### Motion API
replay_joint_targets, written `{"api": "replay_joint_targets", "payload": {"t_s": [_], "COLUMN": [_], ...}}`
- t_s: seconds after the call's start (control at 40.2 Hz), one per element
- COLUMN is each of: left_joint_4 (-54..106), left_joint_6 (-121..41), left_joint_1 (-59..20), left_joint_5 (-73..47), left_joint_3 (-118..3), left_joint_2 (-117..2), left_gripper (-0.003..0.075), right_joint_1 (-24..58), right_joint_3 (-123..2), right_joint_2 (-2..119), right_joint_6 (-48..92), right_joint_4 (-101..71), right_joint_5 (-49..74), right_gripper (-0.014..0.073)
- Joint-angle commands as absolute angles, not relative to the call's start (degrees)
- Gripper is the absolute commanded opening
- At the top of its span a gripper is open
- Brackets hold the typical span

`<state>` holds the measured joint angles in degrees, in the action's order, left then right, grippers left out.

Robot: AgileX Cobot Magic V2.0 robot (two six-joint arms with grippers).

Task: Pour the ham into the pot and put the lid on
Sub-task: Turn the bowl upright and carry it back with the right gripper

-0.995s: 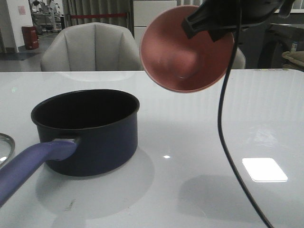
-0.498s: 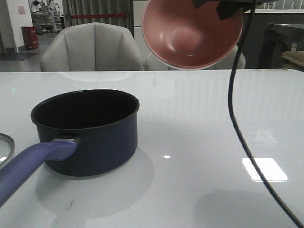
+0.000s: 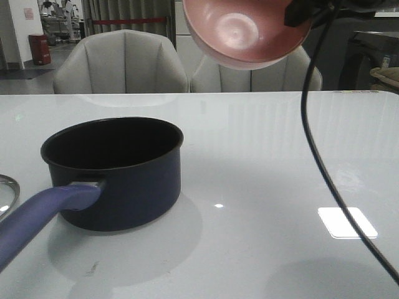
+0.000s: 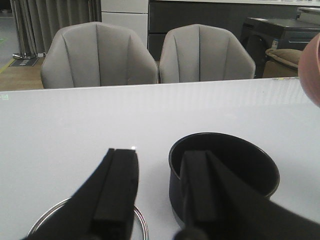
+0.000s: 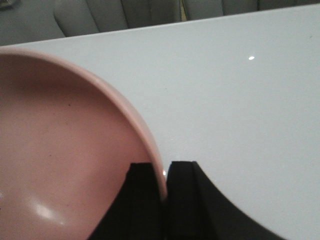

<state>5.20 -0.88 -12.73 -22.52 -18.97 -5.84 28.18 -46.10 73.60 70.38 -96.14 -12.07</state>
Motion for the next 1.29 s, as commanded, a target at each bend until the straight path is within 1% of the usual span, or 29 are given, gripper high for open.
{"api": "replay_joint_targets", "payload": {"t_s": [0.0, 0.249, 0.373, 0.498, 0.622, 0.771, 0.921, 1.07, 1.269], "left_joint_4": [5.85, 5.85, 5.85, 5.85, 5.85, 5.85, 5.85, 5.85, 5.85], "left_joint_6": [-0.91, -0.91, -0.91, -0.91, -0.91, -0.91, -0.91, -0.91, -0.91], "left_joint_1": [-13.15, -13.15, -13.15, -13.15, -13.15, -13.15, -13.15, -13.15, -13.15], "left_joint_5": [-17.90, -17.90, -17.90, -17.90, -17.90, -17.90, -17.90, -17.90, -17.90], "left_joint_3": [-20.62, -20.62, -20.62, -20.62, -20.62, -20.62, -20.62, -20.62, -20.62], "left_joint_2": [-6.59, -6.59, -6.59, -6.59, -6.59, -6.59, -6.59, -6.59, -6.59], "left_gripper": [0.0281, 0.0281, 0.0281, 0.0281, 0.0281, 0.0281, 0.0281, 0.0281, 0.0281], "right_joint_1": [24.19, 14.00, 8.27, 2.35, -1.36, -2.42, -2.42, -2.42, -2.42], "right_joint_3": [-45.74, -39.51, -38.38, -38.38, -38.52, -42.30, -49.08, -54.11, -58.63], "right_joint_2": [71.48, 71.44, 71.44, 71.50, 71.78, 74.47, 79.16, 83.57, 89.36], "right_joint_6": [63.10, 63.11, 62.08, 53.68, 43.23, 30.97, 21.93, 19.06, 18.99], "right_joint_4": [-86.10, -85.13, -79.15, -67.92, -54.87, -39.03, -28.68, -23.65, -22.75], "right_joint_5": [-2.33, 9.33, 14.07, 19.50, 20.73, 25.42, 35.35, 41.00, 44.82], "right_gripper": [0.0137, 0.0137, 0.0137, 0.0137, 0.0137, 0.0137, 0.0137, 0.0137, 0.0141]}}
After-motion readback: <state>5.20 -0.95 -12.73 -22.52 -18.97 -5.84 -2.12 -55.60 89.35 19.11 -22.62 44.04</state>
